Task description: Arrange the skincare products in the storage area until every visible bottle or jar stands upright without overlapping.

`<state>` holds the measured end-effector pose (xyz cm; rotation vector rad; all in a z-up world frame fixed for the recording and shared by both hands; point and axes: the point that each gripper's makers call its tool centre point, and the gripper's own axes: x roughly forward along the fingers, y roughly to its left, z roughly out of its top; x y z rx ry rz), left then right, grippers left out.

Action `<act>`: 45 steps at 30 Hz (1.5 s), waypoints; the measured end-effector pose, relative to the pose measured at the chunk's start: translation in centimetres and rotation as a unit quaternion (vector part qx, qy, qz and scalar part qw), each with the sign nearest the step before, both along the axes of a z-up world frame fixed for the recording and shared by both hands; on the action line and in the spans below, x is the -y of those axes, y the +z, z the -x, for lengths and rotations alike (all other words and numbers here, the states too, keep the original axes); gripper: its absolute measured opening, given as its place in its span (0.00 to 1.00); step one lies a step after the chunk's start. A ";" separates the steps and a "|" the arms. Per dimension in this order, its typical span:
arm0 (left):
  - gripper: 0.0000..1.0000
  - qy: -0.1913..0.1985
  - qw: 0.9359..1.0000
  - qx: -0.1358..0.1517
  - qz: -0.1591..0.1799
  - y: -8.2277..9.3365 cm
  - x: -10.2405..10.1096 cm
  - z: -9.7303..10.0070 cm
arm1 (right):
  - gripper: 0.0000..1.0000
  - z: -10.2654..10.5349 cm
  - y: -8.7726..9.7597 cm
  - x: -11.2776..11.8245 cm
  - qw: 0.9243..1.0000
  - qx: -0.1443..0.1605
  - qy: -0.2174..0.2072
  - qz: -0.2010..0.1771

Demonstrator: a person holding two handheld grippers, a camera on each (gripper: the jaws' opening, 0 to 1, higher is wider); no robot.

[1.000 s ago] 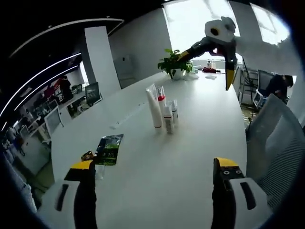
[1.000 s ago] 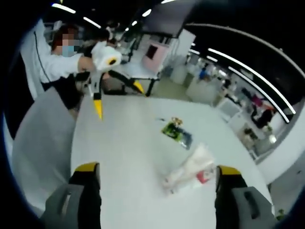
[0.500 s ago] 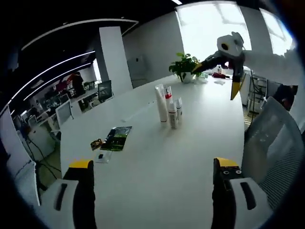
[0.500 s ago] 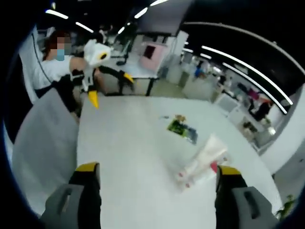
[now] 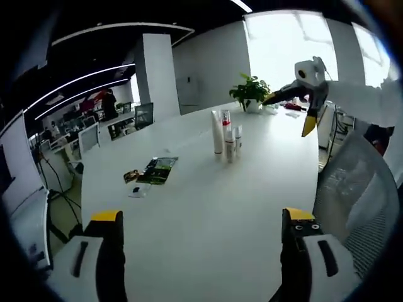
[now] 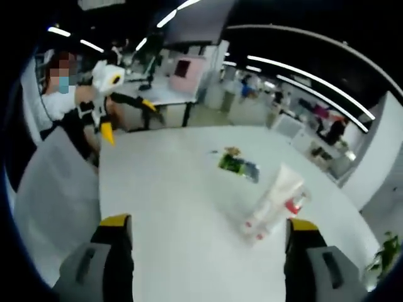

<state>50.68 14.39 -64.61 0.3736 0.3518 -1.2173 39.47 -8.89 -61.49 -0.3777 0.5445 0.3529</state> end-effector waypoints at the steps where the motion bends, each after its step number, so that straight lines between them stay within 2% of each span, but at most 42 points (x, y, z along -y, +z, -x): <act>1: 0.99 0.000 1.000 -0.002 -0.001 -0.2 -0.2 -0.1 | 0.99 0.2 -0.1 -0.3 1.000 -0.002 -0.009 -0.008; 4: 0.99 -0.003 1.000 -0.010 0.011 -0.2 -0.4 0.1 | 0.99 0.2 -0.3 -0.9 1.000 0.008 -0.019 -0.014; 6: 0.99 -0.010 1.000 -0.009 0.017 0.0 -0.5 0.4 | 0.99 0.4 -0.8 -1.2 1.000 0.004 -0.026 -0.017; 14: 0.99 -0.029 0.999 -0.007 0.018 0.0 -0.7 0.7 | 0.99 1.1 -2.0 -2.9 0.998 0.004 -0.059 -0.039; 18: 0.99 -0.025 0.999 -0.017 0.028 -0.1 -0.7 0.6 | 0.99 1.8 -2.6 -3.4 0.997 -0.007 -0.070 -0.045; 22: 0.99 -0.022 0.999 -0.017 0.028 -0.3 -0.8 0.7 | 0.99 2.2 -2.7 -3.6 0.996 -0.009 -0.072 -0.045; 26: 0.99 -0.018 0.999 -0.031 0.027 -0.8 -0.9 0.8 | 0.99 2.3 -2.6 -3.6 0.996 -0.008 -0.076 -0.050; 28: 0.99 -0.006 0.999 -0.037 0.032 -0.7 -0.9 0.6 | 1.00 2.3 -2.5 -3.3 0.994 -0.006 -0.095 -0.055; 33: 0.99 -0.002 0.999 -0.029 0.032 -0.4 -0.6 0.9 | 1.00 2.0 -2.3 -2.9 0.994 0.006 -0.097 -0.057; 38: 0.99 0.001 0.999 -0.037 0.030 -1.0 0.2 1.2 | 1.00 1.7 -2.3 -2.5 0.994 0.015 -0.096 -0.053; 41: 0.99 0.007 0.999 -0.040 0.016 -1.5 0.7 1.3 | 1.00 1.5 -2.1 -2.6 0.995 0.022 -0.087 -0.054; 43: 0.99 0.011 0.999 -0.039 0.017 -1.4 1.1 1.2 | 1.00 1.1 -1.7 -2.4 0.996 0.034 -0.074 -0.036; 45: 0.99 0.017 0.999 -0.039 0.021 -1.1 1.4 1.0 | 1.00 0.8 -1.6 -2.3 0.996 0.035 -0.068 -0.040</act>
